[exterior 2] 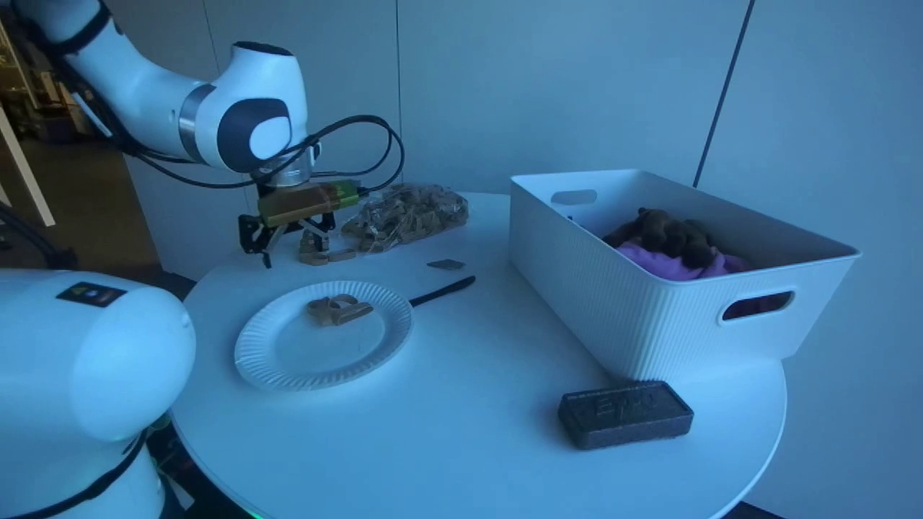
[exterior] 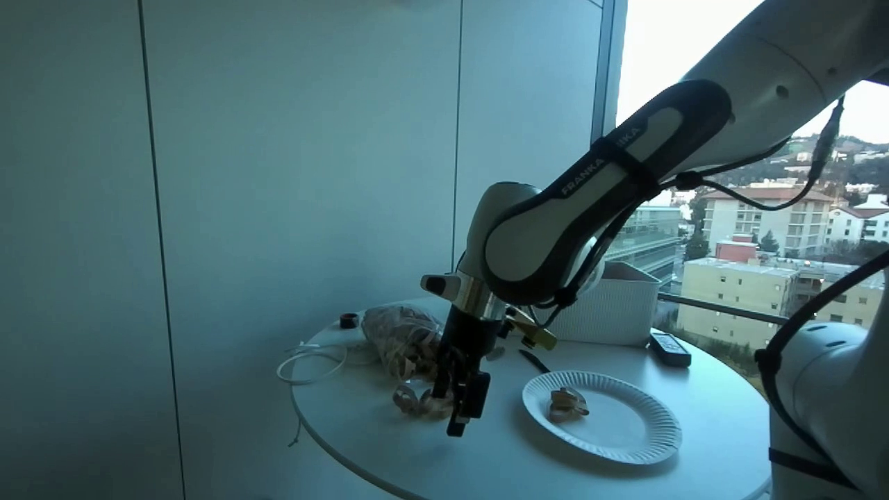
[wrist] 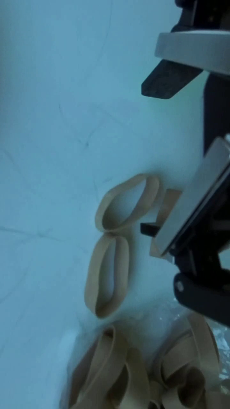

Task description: Put the elastic bands on the plate

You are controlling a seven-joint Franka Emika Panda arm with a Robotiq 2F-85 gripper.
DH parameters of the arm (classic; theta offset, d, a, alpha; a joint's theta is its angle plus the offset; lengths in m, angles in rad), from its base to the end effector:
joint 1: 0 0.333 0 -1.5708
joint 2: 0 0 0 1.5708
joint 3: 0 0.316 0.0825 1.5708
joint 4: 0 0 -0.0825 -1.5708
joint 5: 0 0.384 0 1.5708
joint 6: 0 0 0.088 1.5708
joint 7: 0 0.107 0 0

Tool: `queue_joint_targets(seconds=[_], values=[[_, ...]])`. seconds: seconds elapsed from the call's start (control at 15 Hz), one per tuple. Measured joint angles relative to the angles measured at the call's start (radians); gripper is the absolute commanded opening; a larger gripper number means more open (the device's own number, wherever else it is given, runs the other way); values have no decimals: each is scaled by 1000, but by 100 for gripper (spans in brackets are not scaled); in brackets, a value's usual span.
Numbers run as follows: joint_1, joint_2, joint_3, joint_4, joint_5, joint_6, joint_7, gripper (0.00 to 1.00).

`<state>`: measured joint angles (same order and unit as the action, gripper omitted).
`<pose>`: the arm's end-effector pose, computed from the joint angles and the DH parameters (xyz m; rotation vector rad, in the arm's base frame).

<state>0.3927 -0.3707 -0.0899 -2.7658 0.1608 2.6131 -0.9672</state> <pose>0.3752 0.1156 0.3453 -2.5800 -1.6579 -0.3759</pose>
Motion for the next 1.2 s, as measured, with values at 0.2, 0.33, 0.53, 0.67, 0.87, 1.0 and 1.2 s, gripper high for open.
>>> queue_joint_targets(seconds=[0.2, 0.33, 0.53, 0.67, 0.87, 1.0, 1.2], values=[[-66, 62, 59, 0, -146, 135, 24, 100], [-133, 86, 113, 1, -277, 195, 92, 100], [-168, 92, 144, 3, -350, 199, 144, 100], [-163, 87, 146, 6, -353, 199, 142, 100], [-182, 68, 160, 12, -419, 217, 178, 100], [-244, 58, 192, 14, -524, 265, 273, 100], [-421, 46, 285, 21, -737, 320, 470, 100]])
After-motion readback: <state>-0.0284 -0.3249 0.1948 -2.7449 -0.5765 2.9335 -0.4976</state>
